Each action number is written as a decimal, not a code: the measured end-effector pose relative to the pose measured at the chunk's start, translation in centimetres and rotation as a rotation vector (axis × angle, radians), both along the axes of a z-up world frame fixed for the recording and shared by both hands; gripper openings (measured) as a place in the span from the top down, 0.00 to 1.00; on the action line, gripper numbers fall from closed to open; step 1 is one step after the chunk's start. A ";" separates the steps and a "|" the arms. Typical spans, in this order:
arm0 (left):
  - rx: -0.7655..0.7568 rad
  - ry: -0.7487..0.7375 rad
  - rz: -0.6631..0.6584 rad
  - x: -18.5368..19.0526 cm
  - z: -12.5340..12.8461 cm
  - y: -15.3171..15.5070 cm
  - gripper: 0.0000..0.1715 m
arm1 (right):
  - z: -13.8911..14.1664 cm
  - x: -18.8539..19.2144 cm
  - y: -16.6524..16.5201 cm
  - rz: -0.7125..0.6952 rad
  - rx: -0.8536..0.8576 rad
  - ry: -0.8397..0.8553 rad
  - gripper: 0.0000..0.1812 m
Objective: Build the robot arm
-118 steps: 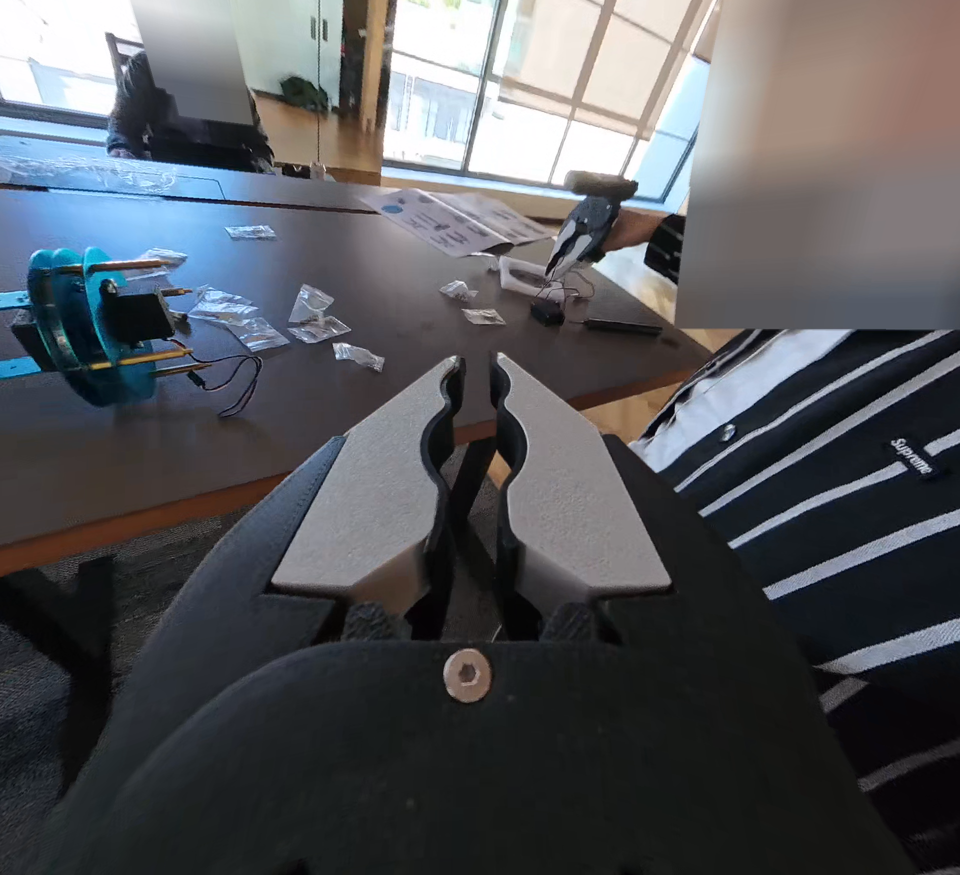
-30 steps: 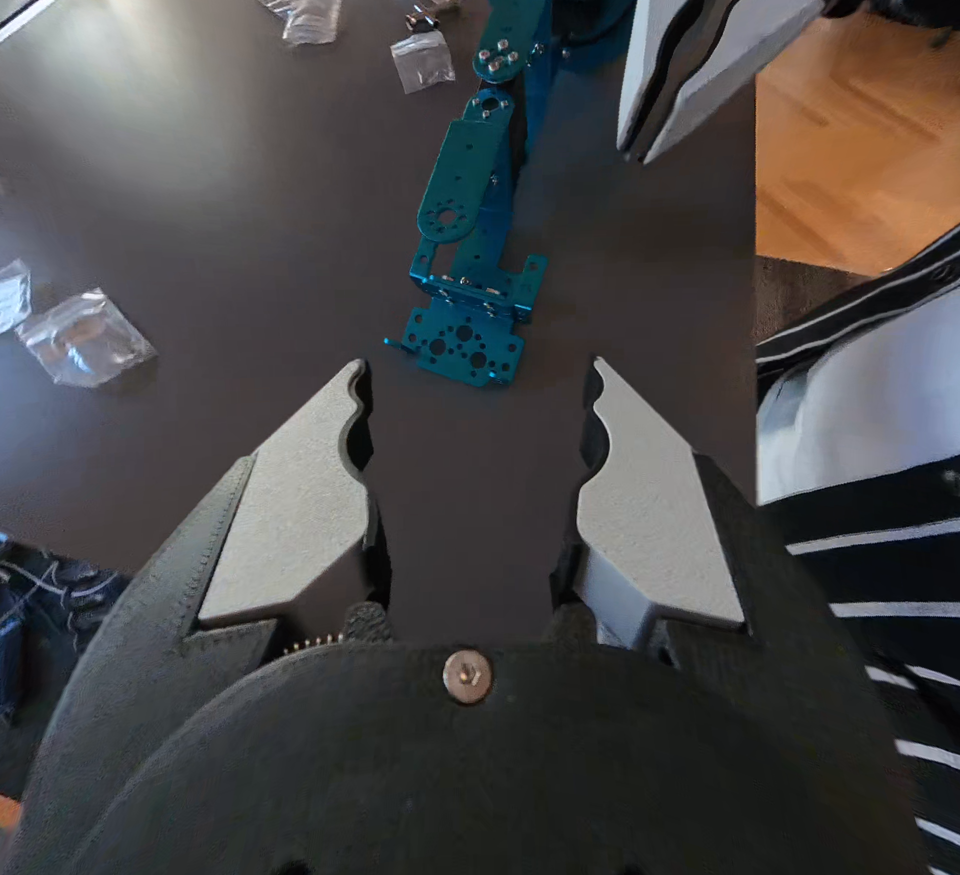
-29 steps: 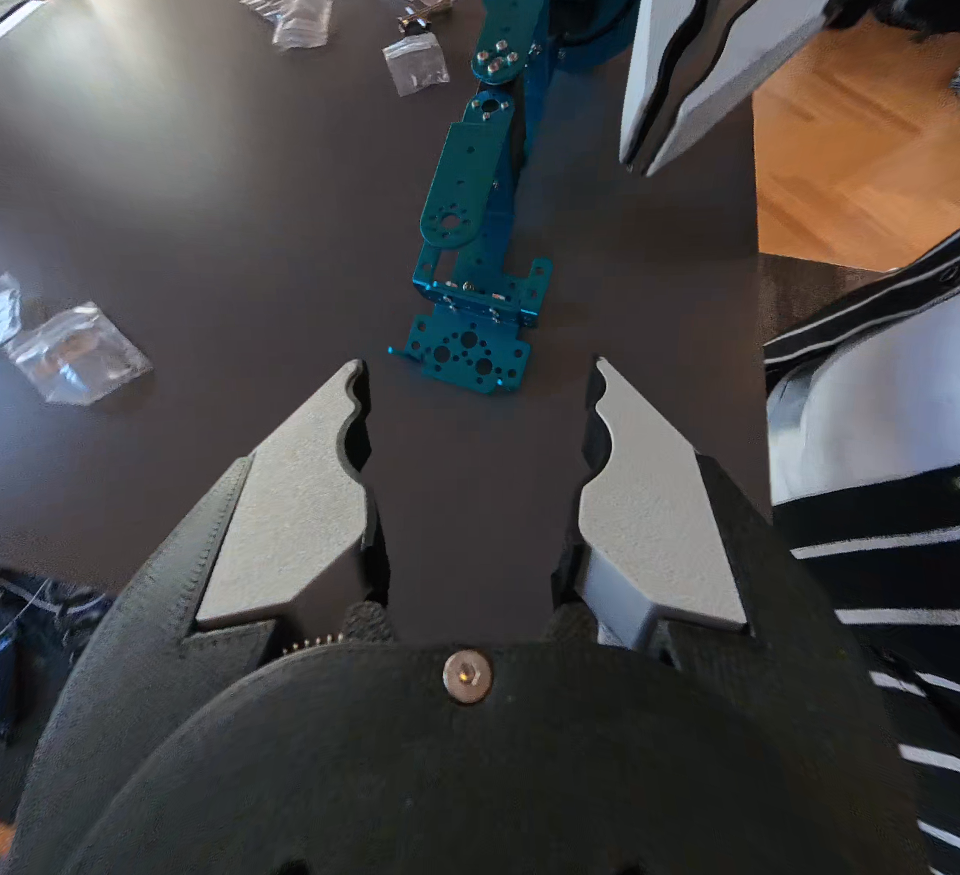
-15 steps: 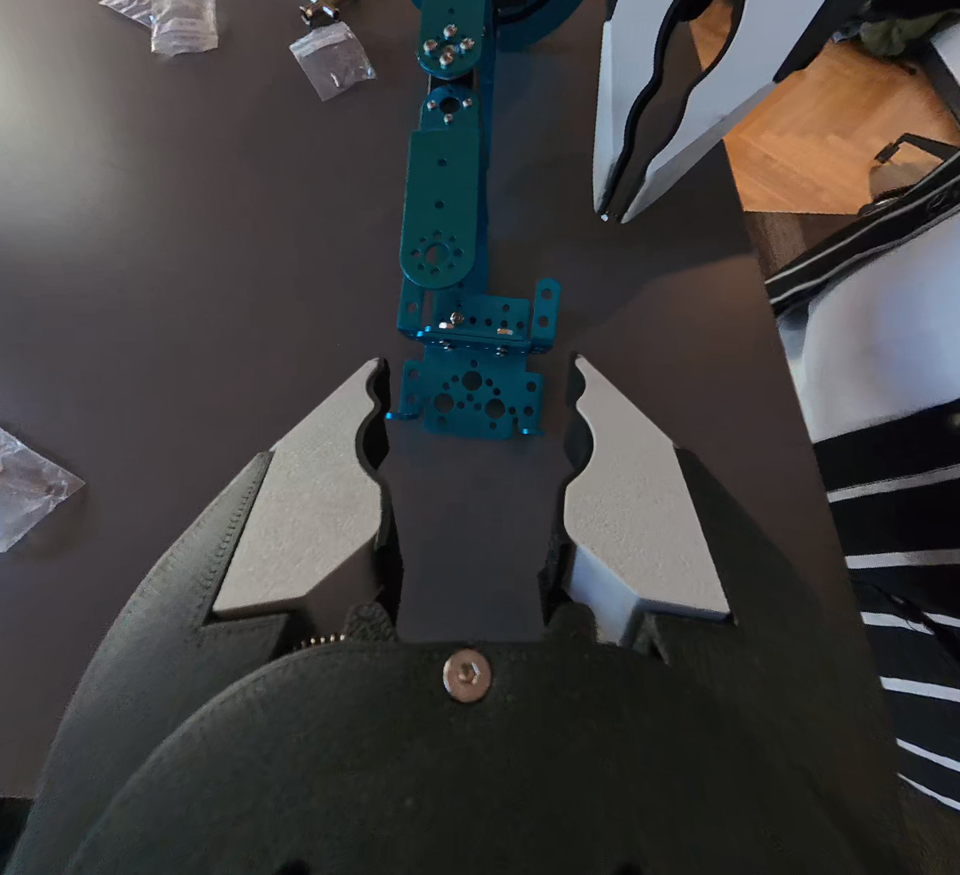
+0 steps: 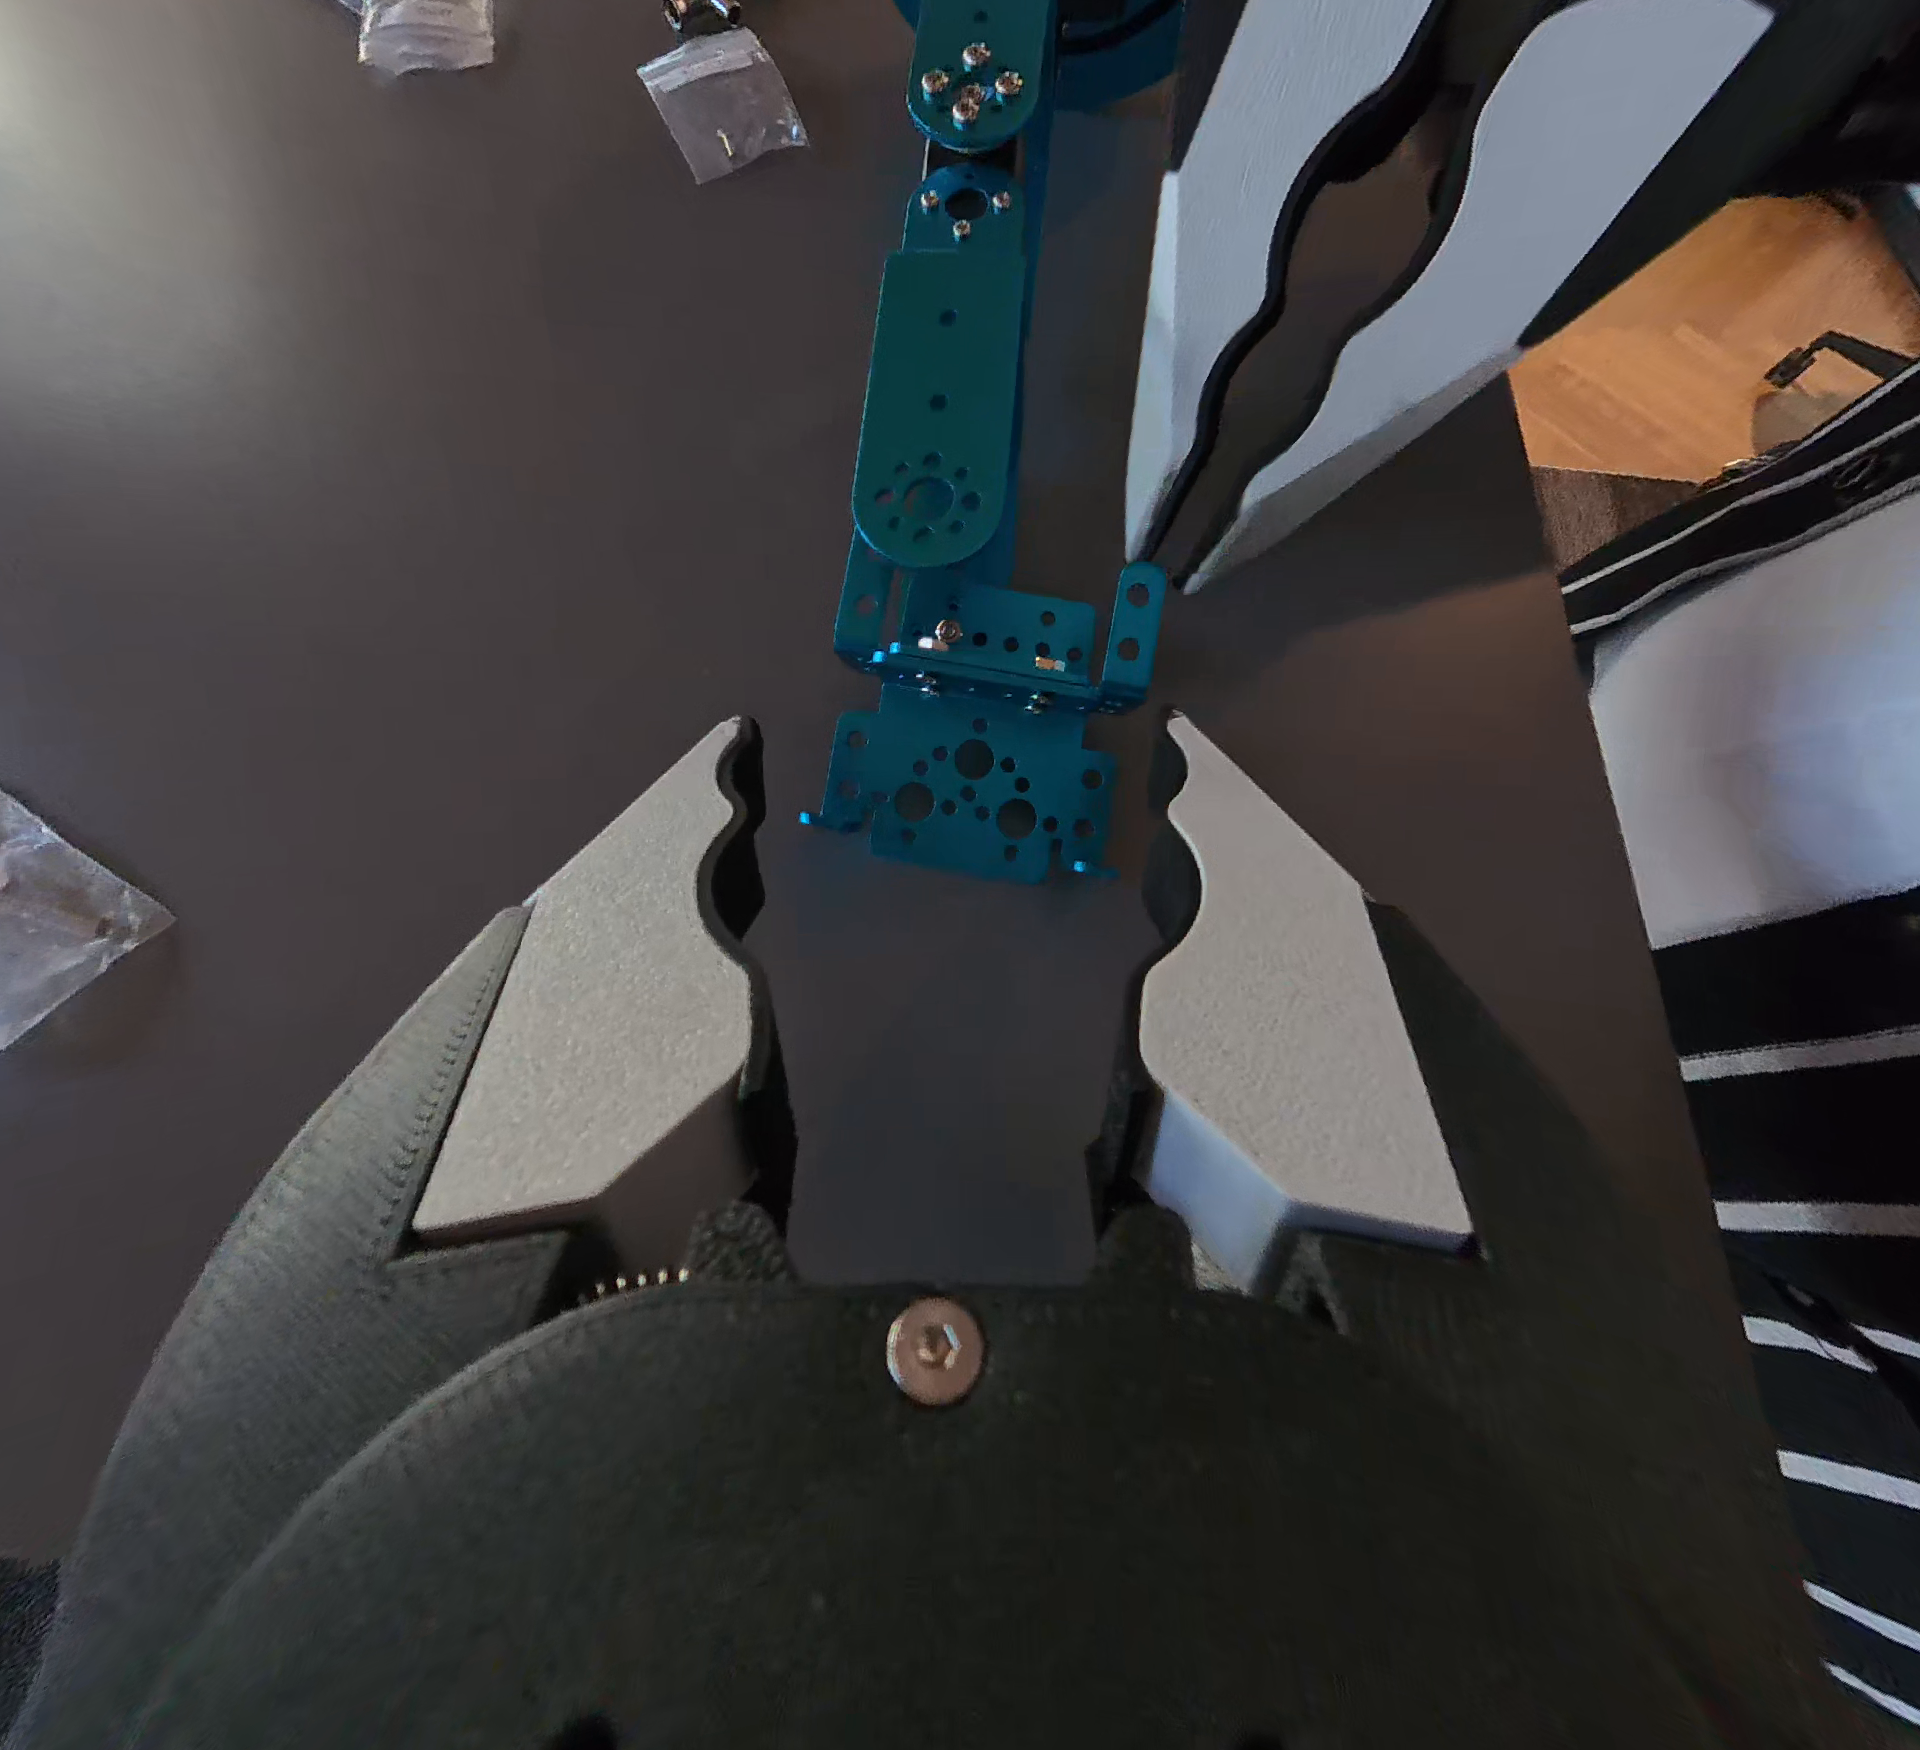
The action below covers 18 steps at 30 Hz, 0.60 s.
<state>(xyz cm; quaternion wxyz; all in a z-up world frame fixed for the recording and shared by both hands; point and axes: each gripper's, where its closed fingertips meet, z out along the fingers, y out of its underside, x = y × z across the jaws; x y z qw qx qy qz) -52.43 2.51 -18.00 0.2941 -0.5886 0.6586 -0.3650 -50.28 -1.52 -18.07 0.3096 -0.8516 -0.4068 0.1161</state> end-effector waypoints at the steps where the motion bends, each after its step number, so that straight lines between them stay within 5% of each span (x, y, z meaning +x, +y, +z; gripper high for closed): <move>1: 0.002 -0.003 0.004 0.0 0.0 0.1 0.57 | -0.3 -0.2 0.3 0.006 0.005 -0.016 0.97; 18: -0.029 -0.083 0.054 -1.2 1.1 -0.2 0.58 | -0.5 -0.7 1.1 -0.024 0.044 -0.032 0.96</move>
